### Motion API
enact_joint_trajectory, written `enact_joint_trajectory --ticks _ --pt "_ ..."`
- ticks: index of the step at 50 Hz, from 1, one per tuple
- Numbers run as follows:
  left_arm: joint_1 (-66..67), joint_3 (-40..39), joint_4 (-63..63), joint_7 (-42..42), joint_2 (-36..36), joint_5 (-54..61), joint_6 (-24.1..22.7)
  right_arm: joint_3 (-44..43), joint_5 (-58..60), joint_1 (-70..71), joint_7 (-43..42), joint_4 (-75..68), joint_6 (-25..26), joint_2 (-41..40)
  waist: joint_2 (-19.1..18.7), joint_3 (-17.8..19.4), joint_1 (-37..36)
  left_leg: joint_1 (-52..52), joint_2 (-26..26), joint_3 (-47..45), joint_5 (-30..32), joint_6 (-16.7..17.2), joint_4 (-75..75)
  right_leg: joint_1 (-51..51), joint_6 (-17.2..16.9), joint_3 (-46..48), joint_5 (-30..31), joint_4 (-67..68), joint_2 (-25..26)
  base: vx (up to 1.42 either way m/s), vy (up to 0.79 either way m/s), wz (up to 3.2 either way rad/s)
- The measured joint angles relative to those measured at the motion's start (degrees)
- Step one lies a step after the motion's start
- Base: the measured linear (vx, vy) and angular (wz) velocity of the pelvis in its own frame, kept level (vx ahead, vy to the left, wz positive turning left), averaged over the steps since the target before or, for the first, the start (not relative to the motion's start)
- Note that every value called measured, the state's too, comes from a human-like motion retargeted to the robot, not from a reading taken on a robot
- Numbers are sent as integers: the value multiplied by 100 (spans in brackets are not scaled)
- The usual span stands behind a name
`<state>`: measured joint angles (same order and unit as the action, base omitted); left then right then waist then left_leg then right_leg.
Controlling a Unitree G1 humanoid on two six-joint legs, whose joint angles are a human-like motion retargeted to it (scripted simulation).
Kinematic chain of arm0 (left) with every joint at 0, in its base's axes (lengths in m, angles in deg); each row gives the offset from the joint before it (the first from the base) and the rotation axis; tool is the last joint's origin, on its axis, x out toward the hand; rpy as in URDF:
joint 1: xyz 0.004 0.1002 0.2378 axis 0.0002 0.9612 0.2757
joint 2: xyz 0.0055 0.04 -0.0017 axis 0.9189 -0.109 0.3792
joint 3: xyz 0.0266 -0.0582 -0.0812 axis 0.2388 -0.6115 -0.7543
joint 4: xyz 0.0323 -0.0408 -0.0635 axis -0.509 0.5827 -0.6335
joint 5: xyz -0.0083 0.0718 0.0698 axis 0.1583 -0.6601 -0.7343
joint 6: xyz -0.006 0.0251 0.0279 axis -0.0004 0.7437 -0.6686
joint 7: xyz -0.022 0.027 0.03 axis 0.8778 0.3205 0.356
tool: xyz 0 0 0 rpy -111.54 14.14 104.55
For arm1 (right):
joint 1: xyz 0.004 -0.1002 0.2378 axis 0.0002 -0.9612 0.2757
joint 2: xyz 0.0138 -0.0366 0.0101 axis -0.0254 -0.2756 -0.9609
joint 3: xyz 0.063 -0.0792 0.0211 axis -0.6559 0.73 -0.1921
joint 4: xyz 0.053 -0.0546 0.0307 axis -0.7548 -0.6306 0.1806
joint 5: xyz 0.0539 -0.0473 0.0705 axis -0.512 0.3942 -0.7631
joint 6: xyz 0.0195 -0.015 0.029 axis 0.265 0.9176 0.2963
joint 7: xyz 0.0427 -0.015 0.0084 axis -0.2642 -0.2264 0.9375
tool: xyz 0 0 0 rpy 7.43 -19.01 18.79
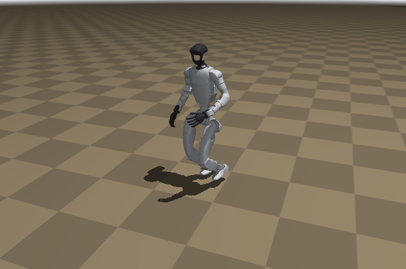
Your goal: Run
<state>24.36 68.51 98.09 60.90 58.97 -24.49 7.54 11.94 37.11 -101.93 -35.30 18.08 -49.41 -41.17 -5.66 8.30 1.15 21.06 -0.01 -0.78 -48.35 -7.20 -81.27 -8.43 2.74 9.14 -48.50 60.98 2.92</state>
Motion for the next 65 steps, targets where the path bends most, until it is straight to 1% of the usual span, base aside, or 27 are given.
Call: enact_joint_trajectory --ticks 2,5,10,13,15,18,20,23,25,28,30,31,33,35,37,40,42,44,48,50,53,55,57,60,61,63,65 --pt "397 -301 -721 -3 173 105 78 -156 -41 287 -125 802 15 162 -141 27 -251 926 -259 -52 169 -166 -1073 -135 -24 -125 -45 180 291 45 7 20" --pt "1312 -689 -1361 53 470 265 182 -372 -351 784 -288 2095 -47 286 37 -144 -687 1967 -57 -238 538 -404 -1182 -56 -318 -489 422 -13 212 62 8 19" --pt "2856 -979 -1581 121 655 699 230 -275 -944 976 -127 4046 -214 230 591 -616 -1142 1986 711 -588 1334 -295 1174 211 -1568 -981 3061 -257 -174 75 11 46" --pt "3073 -924 -1378 4 537 903 325 -45 -1140 1014 207 4836 -260 253 819 -723 -853 1639 1187 -679 1326 -424 1945 -19 -1774 -944 3782 806 -450 73 6 92" --pt "2968 -776 -1305 -122 442 795 341 135 -1128 867 338 5041 -281 161 876 -780 -556 1561 1366 -672 828 -773 1568 -237 -1771 -983 3571 1891 -547 75 3 93" --pt "1255 -410 -543 -997 231 100 323 398 -916 622 221 4582 -164 -38 1106 -674 159 1658 1461 -389 -95 -780 778 -1259 -1185 -899 2927 3828 -716 76 -14 137" --pt "-247 -73 -216 -1646 10 -340 329 521 -594 297 59 3883 -106 -122 1249 -724 725 1747 1767 -157 -165 -780 728 -2339 -862 -1018 2580 4844 -870 80 -7 170" --pt "-1886 290 -1020 -1956 -193 -496 202 439 -394 -563 234 3558 -167 223 994 -851 1321 942 1945 168 -165 -780 1329 -3609 -623 -1223 2267 4992 -659 98 4 54" --pt "-2522 374 -1864 -1856 -81 -430 56 237 -551 -1107 344 3734 -252 638 487 -662 1496 -70 1377 233 279 -416 1692 -3874 -514 -972 2276 4081 -158 111 3 -50" --pt "-2571 649 -2746 -1471 79 -347 -232 -59 -855 -1732 275 3953 -294 892 15 -656 1799 -856 806 279 1948 502 2113 -3814 -622 -710 2410 1954 260 109 -7 -10" --pt "-2281 946 -2940 -1099 175 -279 -376 -141 -964 -1877 141 3940 -288 835 -233 -680 1749 -1018 411 212 2694 844 1863 -3571 -741 -613 2560 424 592 105 -6 -37" --pt "-2044 1070 -2912 -876 239 -228 -382 -142 -1043 -1806 65 3911 -282 767 -347 -684 1609 -1022 188 146 2780 840 1527 -3367 -739 -520 2619 -164 737 103 -4 -60" --pt "-1489 1239 -2743 -567 348 -217 -304 -143 -1108 -1575 -76 3902 -298 653 -444 -736 1304 -934 -156 -38 2631 641 618 -3122 -591 -406 2410 -519 866 103 -2 -59" --pt "-836 1233 -2402 -386 474 -362 -123 -164 -1018 -1103 -286 3842 -312 597 -431 -754 935 -716 -528 -199 2033 280 -547 -2901 -181 -366 1665 -97 926 105 1 -43" --pt "-176 998 -1944 -457 550 -793 107 -190 -658 -303 -703 3616 -317 615 -369 -577 523 -329 -815 -234 1294 -100 -1590 -2702 244 -420 628 670 988 108 4 -13" --pt "766 348 -1503 -748 591 -1311 325 -13 -30 1315 -1467 3042 -329 573 -157 -320 -87 754 -833 -183 671 -646 -2195 -2116 401 -579 -126 1043 843 110 6 35" --pt "1488 -116 -1657 -811 743 -1171 312 -9 -79 1804 -1638 3124 -389 502 84 -378 -501 1385 -528 -224 692 -744 -1629 -1428 178 -634 218 664 548 117 9 68" --pt "2193 -527 -1969 -845 932 -929 220 -54 -281 1886 -1675 3422 -468 395 311 -502 -875 1710 -205 -331 885 -644 -566 -742 -284 -777 1203 105 370 121 10 72" --pt "3260 -1130 -2416 -842 1147 -497 61 36 -529 1604 -1537 3987 -582 281 741 -779 -1226 1615 522 -596 1702 -33 2342 155 -1191 -766 3278 -558 -247 120 10 84" --pt "3516 -1288 -2511 -864 1140 -310 61 138 -564 1419 -1351 4199 -602 308 940 -857 -1134 1323 976 -680 2148 207 3661 275 -1415 -711 3804 -316 -612 114 8 105" --pt "3517 -1226 -2559 -928 1046 -267 91 335 -561 1094 -1070 4356 -604 307 1127 -892 -857 1195 1377 -682 2165 26 3642 220 -1297 -617 3606 772 -1090 110 3 77" --pt "3337 -1104 -2573 -1014 997 -403 116 501 -468 798 -945 4335 -584 259 1238 -910 -569 1230 1549 -674 1673 -380 2804 55 -1109 -599 3214 1837 -1381 110 0 58" --pt "2549 -866 -2240 -1290 933 -816 223 662 -232 512 -845 4045 -502 178 1292 -764 -186 1156 1580 -664 837 -778 1793 -298 -857 -645 2776 3004 -1521 110 -5 56" --pt "381 -140 -1163 -1941 592 -1445 339 802 292 179 -902 3074 -400 -15 1204 -557 299 922 1366 -415 -109 -780 925 -1472 -406 -742 2382 4270 -1325 107 -9 54" --pt "-194 42 -1073 -2029 465 -1414 332 780 305 -78 -825 2932 -408 41 1143 -610 490 701 1433 -331 -142 -780 1062 -1909 -360 -771 2274 4343 -1283 110 2 69" --pt "-1126 269 -1196 -2098 294 -1207 264 649 176 -645 -611 2906 -448 269 905 -679 824 54 1429 -182 2 -727 1475 -2617 -339 -748 2190 4049 -1095 116 7 61" --pt "-1633 340 -1679 -2063 243 -890 100 443 -102 -1239 -472 3132 -480 539 568 -725 1116 -678 1092 -76 785 -222 1953 -3013 -389 -541 2316 3065 -787 118 -1 53"
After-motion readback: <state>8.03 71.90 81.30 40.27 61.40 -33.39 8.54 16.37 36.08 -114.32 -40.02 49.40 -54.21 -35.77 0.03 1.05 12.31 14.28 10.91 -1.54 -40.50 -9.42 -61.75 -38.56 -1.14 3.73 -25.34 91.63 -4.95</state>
